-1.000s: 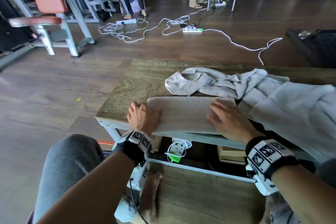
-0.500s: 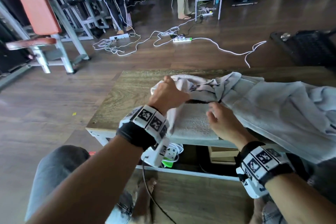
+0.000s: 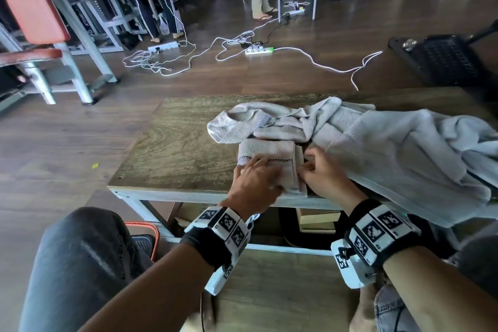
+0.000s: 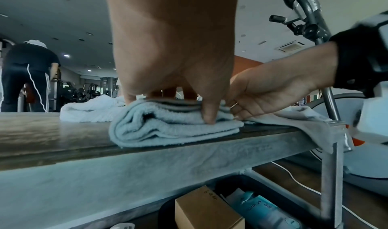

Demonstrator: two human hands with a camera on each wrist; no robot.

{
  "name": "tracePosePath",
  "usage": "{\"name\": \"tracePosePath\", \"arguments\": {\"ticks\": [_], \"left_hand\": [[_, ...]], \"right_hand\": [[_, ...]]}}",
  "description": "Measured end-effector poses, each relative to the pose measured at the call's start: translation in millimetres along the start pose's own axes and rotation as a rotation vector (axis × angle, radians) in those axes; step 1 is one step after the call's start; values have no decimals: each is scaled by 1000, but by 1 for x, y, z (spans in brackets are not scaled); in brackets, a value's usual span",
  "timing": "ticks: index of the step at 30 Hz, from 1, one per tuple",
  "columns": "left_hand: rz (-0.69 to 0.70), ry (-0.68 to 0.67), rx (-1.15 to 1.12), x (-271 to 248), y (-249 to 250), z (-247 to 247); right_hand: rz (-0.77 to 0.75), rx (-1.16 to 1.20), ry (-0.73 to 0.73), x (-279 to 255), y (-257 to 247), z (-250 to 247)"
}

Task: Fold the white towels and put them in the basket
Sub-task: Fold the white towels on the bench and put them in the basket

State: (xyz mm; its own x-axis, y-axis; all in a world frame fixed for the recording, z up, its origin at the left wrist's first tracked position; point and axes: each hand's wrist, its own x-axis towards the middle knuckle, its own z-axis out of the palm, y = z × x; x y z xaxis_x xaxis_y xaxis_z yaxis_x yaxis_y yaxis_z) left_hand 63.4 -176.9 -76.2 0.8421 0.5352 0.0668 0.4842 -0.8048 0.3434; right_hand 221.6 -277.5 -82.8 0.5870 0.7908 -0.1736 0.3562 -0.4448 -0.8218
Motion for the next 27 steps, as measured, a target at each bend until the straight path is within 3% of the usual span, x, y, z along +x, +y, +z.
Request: {"name": "tracePosePath", "arguments": {"ticks": [5, 8, 10, 14, 20, 23, 27], "left_hand": [[40, 222, -281, 6, 3, 2], [157, 270, -424, 7, 11, 5], [209, 224, -361, 8, 13, 14], [33, 123, -164, 2, 14, 29], [101, 189, -152, -2, 12, 17], [74, 114, -56, -5, 2, 14], [88, 126, -49, -8, -12, 14]], "right_hand": [[45, 166, -45, 6, -1, 1], [68, 278, -28, 7, -2, 2], [81, 255, 1, 9, 4, 2], [74, 172, 11, 2, -1, 0], [-53, 61, 105, 11, 11, 11], [-87, 135, 102, 9, 4, 11], [-112, 79, 96, 6, -5, 12]]}}
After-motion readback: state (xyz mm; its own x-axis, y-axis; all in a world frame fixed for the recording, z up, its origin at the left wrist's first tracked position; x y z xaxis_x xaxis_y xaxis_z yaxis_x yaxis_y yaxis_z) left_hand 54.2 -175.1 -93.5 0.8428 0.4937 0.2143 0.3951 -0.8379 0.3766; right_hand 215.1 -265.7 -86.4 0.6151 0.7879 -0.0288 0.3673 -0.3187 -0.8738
